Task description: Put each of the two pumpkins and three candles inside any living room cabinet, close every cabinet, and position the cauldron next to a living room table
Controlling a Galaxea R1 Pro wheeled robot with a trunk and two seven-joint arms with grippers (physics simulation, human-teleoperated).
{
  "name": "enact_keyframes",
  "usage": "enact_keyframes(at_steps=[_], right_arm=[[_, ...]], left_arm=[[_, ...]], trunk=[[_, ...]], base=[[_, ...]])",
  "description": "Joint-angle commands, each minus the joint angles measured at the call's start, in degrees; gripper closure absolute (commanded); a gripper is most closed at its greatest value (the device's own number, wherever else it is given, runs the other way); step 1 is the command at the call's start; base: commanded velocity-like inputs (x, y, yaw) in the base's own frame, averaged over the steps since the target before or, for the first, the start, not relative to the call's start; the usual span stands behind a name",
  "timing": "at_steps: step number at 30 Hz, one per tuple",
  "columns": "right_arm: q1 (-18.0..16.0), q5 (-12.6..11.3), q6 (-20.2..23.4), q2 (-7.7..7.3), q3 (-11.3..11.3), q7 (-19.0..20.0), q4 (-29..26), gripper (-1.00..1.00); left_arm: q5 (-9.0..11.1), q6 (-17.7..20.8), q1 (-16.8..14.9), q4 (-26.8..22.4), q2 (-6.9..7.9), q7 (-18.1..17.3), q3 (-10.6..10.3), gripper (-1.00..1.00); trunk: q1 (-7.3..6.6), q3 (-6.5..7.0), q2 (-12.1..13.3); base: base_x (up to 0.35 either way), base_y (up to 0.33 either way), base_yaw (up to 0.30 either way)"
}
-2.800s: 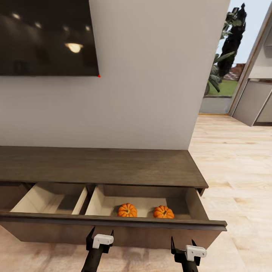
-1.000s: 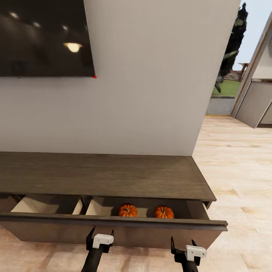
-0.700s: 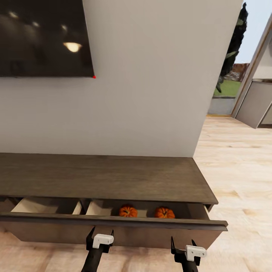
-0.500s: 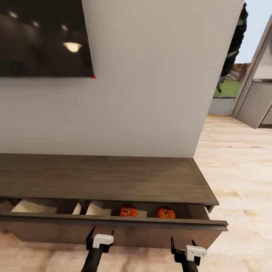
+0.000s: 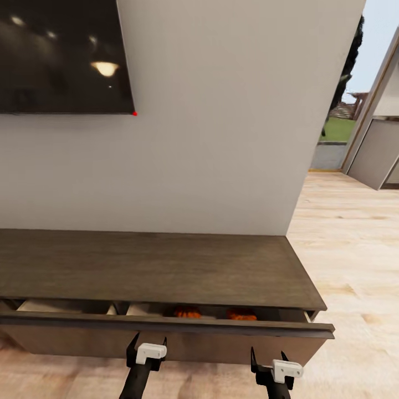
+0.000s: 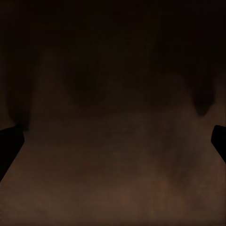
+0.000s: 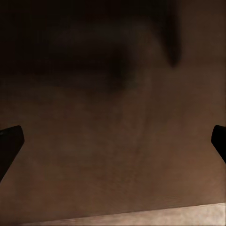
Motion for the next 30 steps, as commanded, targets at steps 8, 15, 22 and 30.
enact_keyframes(at_steps=[8, 15, 22, 30], right_arm=[[-0.05, -0.21, -0.15, -0.02, 0.48, -0.47, 0.02, -1.0], [-0.05, -0.2, -0.14, -0.02, 0.48, -0.47, 0.02, -1.0], [-0.05, -0.2, -0.15, -0.02, 0.48, -0.47, 0.02, -1.0], [-0.05, -0.2, -0.14, -0.02, 0.48, -0.47, 0.02, -1.0]], left_arm=[[0.43, -0.2, -0.06, 0.04, 0.01, 0.32, -0.47, -1.0], [0.44, -0.2, -0.06, 0.04, 0.01, 0.32, -0.47, -1.0], [0.44, -0.2, -0.06, 0.04, 0.01, 0.32, -0.47, -1.0], [0.45, -0.2, -0.05, 0.04, 0.01, 0.32, -0.47, -1.0]], trunk=[[0.0, -0.04, -0.02], [0.0, -0.04, -0.02], [0.0, -0.04, -0.02], [0.0, -0.04, -0.02]], base=[[0.035, 0.0, 0.0], [0.091, 0.0, 0.0], [0.01, 0.0, 0.0], [0.013, 0.0, 0.0]])
